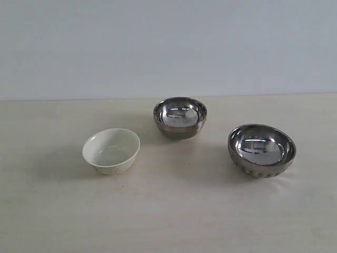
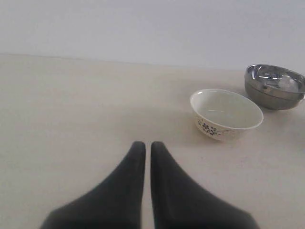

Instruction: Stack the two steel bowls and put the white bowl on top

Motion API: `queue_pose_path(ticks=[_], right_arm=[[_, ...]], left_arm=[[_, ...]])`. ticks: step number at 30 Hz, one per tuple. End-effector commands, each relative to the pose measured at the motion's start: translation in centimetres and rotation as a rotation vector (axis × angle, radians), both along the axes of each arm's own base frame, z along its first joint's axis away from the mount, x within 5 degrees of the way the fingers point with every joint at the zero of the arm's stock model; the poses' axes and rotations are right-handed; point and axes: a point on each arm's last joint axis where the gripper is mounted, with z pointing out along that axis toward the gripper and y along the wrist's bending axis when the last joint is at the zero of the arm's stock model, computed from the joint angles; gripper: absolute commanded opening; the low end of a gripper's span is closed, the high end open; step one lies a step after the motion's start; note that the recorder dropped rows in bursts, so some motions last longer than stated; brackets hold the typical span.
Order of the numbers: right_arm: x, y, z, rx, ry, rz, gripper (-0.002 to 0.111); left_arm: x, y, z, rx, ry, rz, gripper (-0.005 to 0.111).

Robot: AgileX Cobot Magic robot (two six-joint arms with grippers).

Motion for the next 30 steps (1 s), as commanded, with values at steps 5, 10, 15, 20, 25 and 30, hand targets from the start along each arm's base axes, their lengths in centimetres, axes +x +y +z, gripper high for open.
queue_pose_path(ticks=[5,10,15,20,25,30], right_arm=[[-0.1,0.4,0.2,0.325,0.054,-0.04,0.0],[-0.3,1.2,0.4,0.785,0.171,-0.075,0.0],[-0.3,1.2,0.4,0.785,0.171,-0.075,0.0],[-0.3,1.2,0.4,0.785,0.171,-0.075,0.0],[0.0,1.0,1.1,0.851,0.1,-0.083,0.0],[0.2,0.5,2.2,0.862,-0.034,-0.079,0.0]], left_arm=[[0.0,0.0,-0.1,-0.003,0.001,0.004,0.004],[0.0,0.0,-0.1,-0.003,0.001,0.004,0.004],[0.0,0.0,-0.1,-0.003,0.001,0.004,0.004],[0.0,0.0,-0.1,-0.003,0.001,0.004,0.004],[0.0,0.0,-0.1,-0.003,0.001,0.004,0.004],[0.0,0.0,-0.1,-0.003,0.001,0.004,0.004]])
